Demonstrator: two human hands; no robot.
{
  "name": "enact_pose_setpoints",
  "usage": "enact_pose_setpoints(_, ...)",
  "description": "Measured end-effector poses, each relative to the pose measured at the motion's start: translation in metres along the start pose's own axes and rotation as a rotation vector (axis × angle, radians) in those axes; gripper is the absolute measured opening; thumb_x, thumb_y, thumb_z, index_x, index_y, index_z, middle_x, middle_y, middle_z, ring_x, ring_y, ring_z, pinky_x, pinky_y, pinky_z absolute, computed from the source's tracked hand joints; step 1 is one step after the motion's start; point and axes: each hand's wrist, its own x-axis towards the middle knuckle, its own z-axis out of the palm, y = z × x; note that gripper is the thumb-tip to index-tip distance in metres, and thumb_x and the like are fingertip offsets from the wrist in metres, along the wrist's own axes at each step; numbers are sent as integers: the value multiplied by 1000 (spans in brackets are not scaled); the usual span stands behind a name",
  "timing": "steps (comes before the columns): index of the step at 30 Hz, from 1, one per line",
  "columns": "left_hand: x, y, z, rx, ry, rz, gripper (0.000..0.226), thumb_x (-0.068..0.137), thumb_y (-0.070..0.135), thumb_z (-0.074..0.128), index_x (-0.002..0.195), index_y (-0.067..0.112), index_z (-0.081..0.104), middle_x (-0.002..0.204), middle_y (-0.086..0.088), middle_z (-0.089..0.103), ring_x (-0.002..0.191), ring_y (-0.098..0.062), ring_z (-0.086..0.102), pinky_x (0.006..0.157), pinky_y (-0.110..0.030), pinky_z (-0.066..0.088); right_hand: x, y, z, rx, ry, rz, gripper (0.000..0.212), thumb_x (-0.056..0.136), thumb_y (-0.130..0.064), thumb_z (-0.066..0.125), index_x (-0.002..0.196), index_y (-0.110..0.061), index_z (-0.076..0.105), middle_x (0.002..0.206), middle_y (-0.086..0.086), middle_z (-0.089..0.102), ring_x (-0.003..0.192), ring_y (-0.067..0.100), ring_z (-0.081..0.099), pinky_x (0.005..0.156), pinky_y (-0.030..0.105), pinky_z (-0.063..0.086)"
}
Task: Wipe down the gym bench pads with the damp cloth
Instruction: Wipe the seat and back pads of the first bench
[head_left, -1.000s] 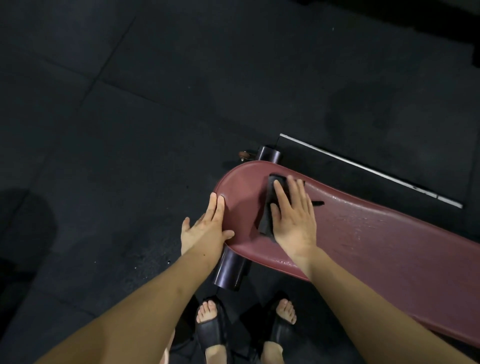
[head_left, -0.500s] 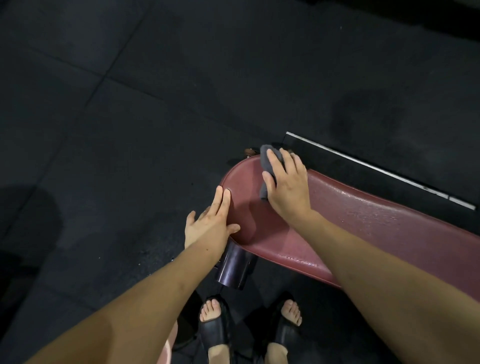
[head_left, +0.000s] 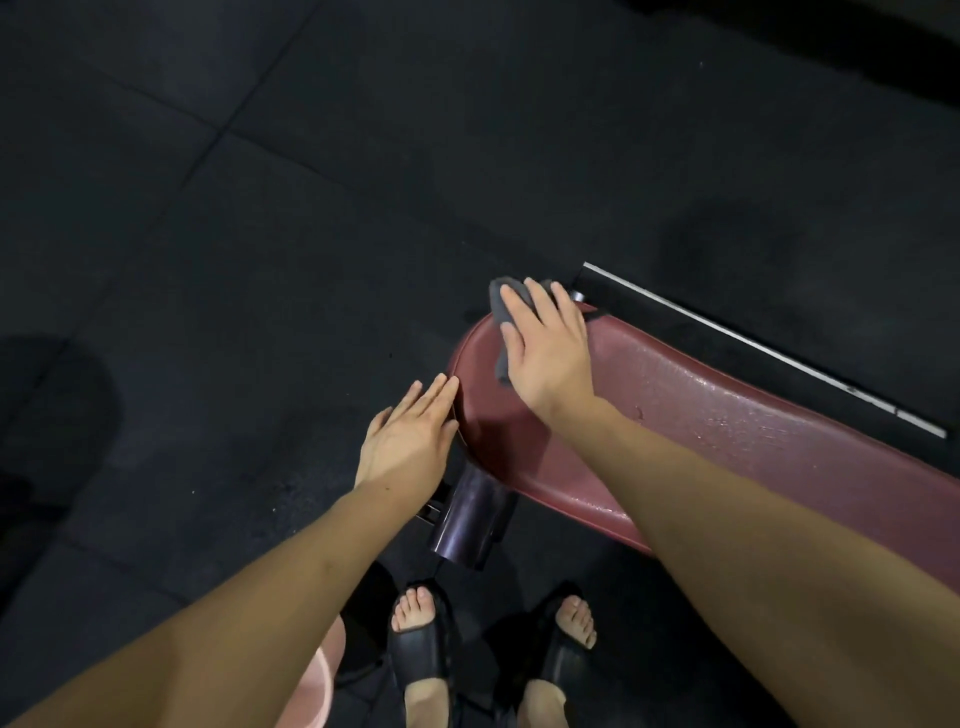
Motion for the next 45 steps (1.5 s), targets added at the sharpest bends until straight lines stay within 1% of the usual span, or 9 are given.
enact_pose_setpoints(6,-15,-6,-6,-134,71,-107,52,110,35,37,161,27,28,167,6,29,154,-13,27,123,-41,29,-108,-27,-3,107,-59,-233,41,107,-26,49,146,-15,56,153,12,50,149,37,35,120,51,32)
enact_pose_setpoints(11,-22,-11,-2,-31,27,-9,55,110,36,34,163,29,20,170,6,22,156,-14,20,125,-40,24,-51,-5,0,13,-53,-365,44,106,-27,48,149,-17,53,156,10,47,149,35,35,118,50,36)
enact_pose_setpoints(17,-24,-17,-3,-66,44,-99,54,111,37,31,163,31,18,171,7,16,157,-14,16,125,-39,21,-10,-19,8,50,10,-115,43,107,-33,43,145,-18,58,154,12,50,146,35,39,120,49,32)
enact_pose_setpoints(22,-29,-25,-7,-55,52,-83,53,110,34,33,162,32,21,171,7,17,157,-16,17,125,-41,25,-113,-29,-10,128,-91,-380,49,99,-31,65,144,-12,57,153,14,49,147,37,37,118,52,34)
enact_pose_setpoints(25,-30,-22,-2,21,24,7,55,110,32,34,163,29,20,171,6,16,157,-17,16,125,-41,24,-92,-3,-12,117,-135,-455,46,103,-29,59,147,-16,55,156,11,48,150,31,35,118,50,35)
enact_pose_setpoints(31,-19,-7,6,64,20,71,57,111,31,32,164,33,13,172,13,5,158,-13,7,125,-40,18,-3,38,-18,109,13,-138,42,104,-26,51,143,-14,59,153,11,52,146,33,42,118,48,37)
enact_pose_setpoints(39,-14,3,6,76,9,71,58,111,31,32,164,30,11,171,13,6,158,-11,5,126,-39,17,-116,-5,-9,148,14,-109,46,105,-38,58,143,-13,58,154,11,49,151,31,33,123,44,31)
enact_pose_setpoints(42,-12,8,7,66,44,60,56,111,30,33,164,26,17,172,10,9,159,-12,5,128,-41,17,-101,7,-13,100,-38,-108,42,107,-34,53,145,-18,56,154,5,50,152,27,32,123,48,30)
enact_pose_setpoints(45,-4,17,9,64,107,104,55,110,27,35,163,22,23,172,7,10,159,-14,8,128,-42,18,-51,32,-20,120,21,72,43,102,-32,53,142,-17,60,153,9,51,149,34,35,124,49,28)
